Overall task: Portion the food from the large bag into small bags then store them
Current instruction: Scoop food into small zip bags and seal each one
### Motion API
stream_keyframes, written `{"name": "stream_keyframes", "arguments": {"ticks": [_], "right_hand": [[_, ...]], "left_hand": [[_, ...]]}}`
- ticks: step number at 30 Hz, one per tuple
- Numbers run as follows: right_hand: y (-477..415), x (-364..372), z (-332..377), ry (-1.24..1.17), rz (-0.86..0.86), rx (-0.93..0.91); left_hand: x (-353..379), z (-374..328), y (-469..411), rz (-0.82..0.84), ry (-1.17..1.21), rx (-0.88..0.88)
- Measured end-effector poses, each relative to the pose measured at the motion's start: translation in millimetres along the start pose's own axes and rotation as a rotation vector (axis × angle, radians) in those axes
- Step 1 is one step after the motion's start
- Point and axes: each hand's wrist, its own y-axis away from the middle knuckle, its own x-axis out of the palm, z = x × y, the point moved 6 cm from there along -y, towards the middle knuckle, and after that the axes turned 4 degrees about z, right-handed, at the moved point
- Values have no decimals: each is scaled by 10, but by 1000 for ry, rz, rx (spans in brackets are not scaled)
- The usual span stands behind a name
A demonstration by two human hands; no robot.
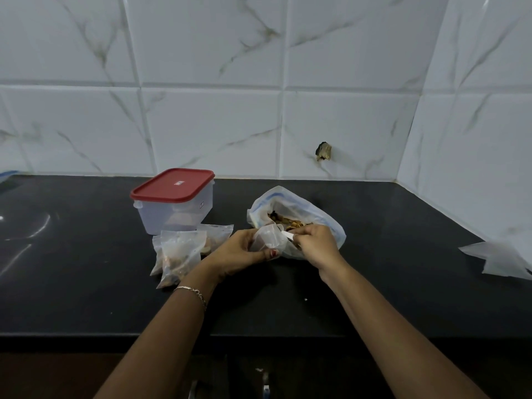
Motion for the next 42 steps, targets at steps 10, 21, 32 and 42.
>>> {"name": "stream_keyframes", "arguments": {"ticks": [10, 21, 32, 42], "right_hand": [[-45, -67, 2, -306, -60, 285], [109, -252, 158, -407, -40, 205], [387, -380, 521, -419, 53, 83], [499, -242, 794, 82, 27, -176]], "left_hand": [[-71, 27, 57, -112, 144, 24], [-158, -14, 208, -341, 187, 73], [-134, -8, 197, -341, 206, 63], [-131, -59, 216, -379, 198, 109]]}}
